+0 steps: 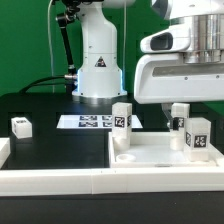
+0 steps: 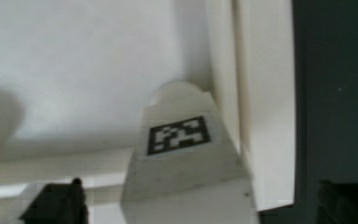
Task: Assemble square table
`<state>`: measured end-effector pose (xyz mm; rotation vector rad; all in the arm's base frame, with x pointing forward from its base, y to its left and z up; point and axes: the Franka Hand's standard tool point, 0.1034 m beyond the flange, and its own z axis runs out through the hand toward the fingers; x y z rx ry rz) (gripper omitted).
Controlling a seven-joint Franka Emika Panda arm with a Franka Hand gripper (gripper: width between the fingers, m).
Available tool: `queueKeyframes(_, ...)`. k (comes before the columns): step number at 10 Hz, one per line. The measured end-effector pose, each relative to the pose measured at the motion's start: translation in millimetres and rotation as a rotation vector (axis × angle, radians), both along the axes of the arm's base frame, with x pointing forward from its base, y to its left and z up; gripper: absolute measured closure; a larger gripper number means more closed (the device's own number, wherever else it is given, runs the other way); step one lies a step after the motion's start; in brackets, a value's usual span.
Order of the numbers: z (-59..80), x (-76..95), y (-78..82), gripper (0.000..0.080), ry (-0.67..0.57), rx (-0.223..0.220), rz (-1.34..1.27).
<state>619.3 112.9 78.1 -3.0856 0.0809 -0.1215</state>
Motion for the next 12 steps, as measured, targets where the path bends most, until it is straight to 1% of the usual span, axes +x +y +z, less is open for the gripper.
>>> queueKeyframes(2,0.0,0.7,-3.7,0.015,-0.004,-0.014,0.072)
queueKeyframes(4,-0.7,0.4,-4.0,0.0407,-0.002,-0.014,0.068)
queueKeyframes(5,-0.7,0.5,-4.1,0.0407,-0.002,-0.014,0.062)
queueKeyframes(6,-0.8,0.5,-4.2,0.051,-0.001,-0.012,0.037)
queueKeyframes(8,-0.8,0.5,-4.5,0.051,0.001,-0.008,-0.008)
queueKeyframes(11,-0.1,1.8,-8.5,0.051,0.011,0.012,-0.308)
queueKeyframes(12,-0.6,1.6,-11.5,0.0508,0.015,0.008,-0.37)
